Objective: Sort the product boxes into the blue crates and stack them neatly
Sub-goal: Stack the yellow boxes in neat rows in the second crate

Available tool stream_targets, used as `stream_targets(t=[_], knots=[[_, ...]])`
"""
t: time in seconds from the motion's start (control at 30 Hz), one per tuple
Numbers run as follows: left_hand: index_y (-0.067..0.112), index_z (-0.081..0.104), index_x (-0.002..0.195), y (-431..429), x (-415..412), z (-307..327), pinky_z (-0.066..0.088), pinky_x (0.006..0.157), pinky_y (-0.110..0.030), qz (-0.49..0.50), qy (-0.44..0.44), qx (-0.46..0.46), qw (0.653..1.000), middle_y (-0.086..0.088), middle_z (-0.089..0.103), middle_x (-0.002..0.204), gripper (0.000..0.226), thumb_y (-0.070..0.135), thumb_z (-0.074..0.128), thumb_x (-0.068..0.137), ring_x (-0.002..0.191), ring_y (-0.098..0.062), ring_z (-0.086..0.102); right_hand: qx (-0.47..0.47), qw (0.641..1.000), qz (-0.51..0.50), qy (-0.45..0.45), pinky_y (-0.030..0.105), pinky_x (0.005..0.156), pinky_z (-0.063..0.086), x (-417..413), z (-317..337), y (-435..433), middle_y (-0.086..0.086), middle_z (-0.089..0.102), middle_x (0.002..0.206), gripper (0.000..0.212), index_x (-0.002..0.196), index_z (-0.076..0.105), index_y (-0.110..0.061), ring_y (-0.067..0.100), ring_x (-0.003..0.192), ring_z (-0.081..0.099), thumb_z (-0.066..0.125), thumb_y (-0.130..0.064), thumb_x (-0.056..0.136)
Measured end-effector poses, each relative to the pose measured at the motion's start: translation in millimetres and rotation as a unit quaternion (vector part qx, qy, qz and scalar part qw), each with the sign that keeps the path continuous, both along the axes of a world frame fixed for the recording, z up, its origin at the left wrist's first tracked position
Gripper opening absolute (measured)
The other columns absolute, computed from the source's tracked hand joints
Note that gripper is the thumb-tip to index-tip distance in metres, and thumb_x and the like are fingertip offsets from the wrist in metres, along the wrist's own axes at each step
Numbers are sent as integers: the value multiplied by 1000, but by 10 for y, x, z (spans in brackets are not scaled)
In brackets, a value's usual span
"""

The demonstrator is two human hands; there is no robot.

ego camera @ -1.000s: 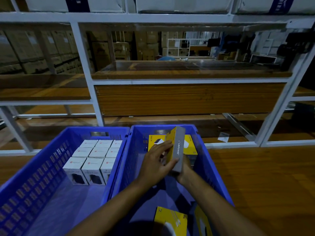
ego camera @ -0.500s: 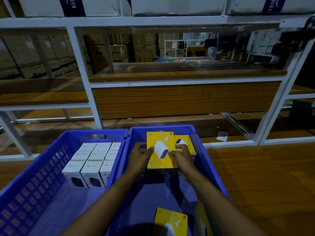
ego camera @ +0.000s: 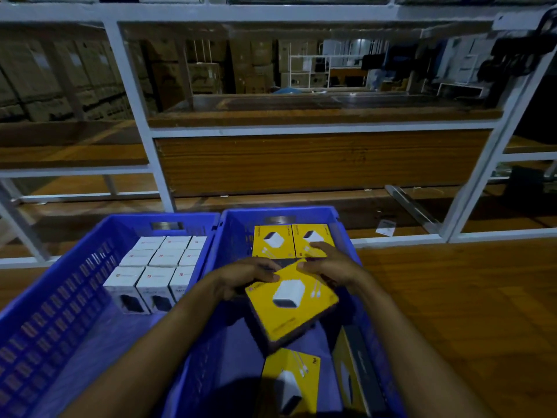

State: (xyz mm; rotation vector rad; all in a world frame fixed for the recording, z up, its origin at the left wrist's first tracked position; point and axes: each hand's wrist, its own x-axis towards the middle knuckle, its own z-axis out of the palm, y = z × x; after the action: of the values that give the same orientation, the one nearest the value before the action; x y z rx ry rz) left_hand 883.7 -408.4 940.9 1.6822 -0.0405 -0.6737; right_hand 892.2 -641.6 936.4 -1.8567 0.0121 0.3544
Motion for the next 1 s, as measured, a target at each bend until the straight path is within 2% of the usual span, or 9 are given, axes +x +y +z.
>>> stream_targets(t=[0.1, 0.2, 0.27, 0.37, 0.47, 0.57, 0.67, 0.87, 1.0], knots=[[6, 67, 108, -13, 51, -19, 54, 81, -32, 9, -24, 0, 1000, -16, 65, 119, 18, 5, 66, 90, 108, -29, 62, -26, 996, 87, -18, 32, 96, 43, -31, -36, 11, -4, 41, 148, 62, 142, 51, -23, 18, 133, 44, 76, -32, 86], [2, 66, 116, 22, 94, -65, 59, 84, -42, 111, -8, -60, 992, -23, 68, 118, 32, 14, 71, 87, 102, -36, 67, 5, 997, 71, -33, 37, 99, 48, 16, -72, 18, 0, 63, 128, 32, 114, 73, -14, 19, 121, 58, 72, -34, 88], [4, 68, 115, 68, 115, -102, 58, 86, -49, 170, 2, -70, 983, -22, 70, 114, 38, 29, 73, 87, 99, -37, 69, 36, 999, 21, -35, 45, 102, 51, 50, -99, 3, 7, 70, 120, 39, 105, 75, -13, 23, 111, 66, 75, -45, 83], [10, 70, 110, 97, 113, -122, 60, 70, -39, 180, 39, -67, 981, -14, 73, 102, 44, 48, 68, 86, 82, -28, 73, 50, 995, -78, -41, 42, 90, 56, 123, -165, -42, 8, 72, 112, 40, 104, 73, -12, 26, 102, 68, 72, -47, 84], [13, 65, 111, 48, 91, -112, 59, 81, -43, 160, 81, -119, 977, -19, 70, 109, 33, 40, 62, 93, 100, -37, 70, 68, 984, -154, -59, 30, 62, 50, 127, -168, -29, 2, 67, 88, 19, 89, 67, -18, 20, 77, 62, 66, -38, 92], [12, 64, 103, -48, 127, -144, 59, 82, -44, 141, 21, -145, 979, -21, 67, 109, 9, 16, 62, 95, 96, -36, 68, 108, 982, -155, -29, 32, 57, 56, 59, -123, 68, 4, 61, 93, 17, 107, 59, -13, 17, 73, 59, 60, -27, 98], [16, 61, 112, -92, 132, -110, 54, 93, -51, 157, -21, -133, 978, -13, 73, 108, 21, 4, 59, 95, 101, -33, 69, 61, 989, -130, -19, 37, 70, 52, 27, -106, 99, 7, 61, 93, 26, 117, 53, -12, 18, 78, 59, 63, -20, 95], [12, 59, 120, -78, 76, -160, 61, 76, -39, -32, 27, -63, 997, -15, 72, 110, 24, 4, 54, 98, 92, -29, 72, -69, 983, -146, -86, 34, 88, 49, 65, -164, 70, 5, 54, 132, 59, 137, 42, -18, 26, 118, 57, 71, -27, 86], [5, 59, 120, -122, 135, -324, 58, 85, -42, -149, 116, 12, 982, -14, 74, 103, 21, 10, 48, 102, 87, -23, 74, -226, 974, -29, 15, 36, 88, 50, 43, -252, 63, 12, 59, 119, 52, 134, 51, -6, 30, 109, 60, 61, -36, 93]])
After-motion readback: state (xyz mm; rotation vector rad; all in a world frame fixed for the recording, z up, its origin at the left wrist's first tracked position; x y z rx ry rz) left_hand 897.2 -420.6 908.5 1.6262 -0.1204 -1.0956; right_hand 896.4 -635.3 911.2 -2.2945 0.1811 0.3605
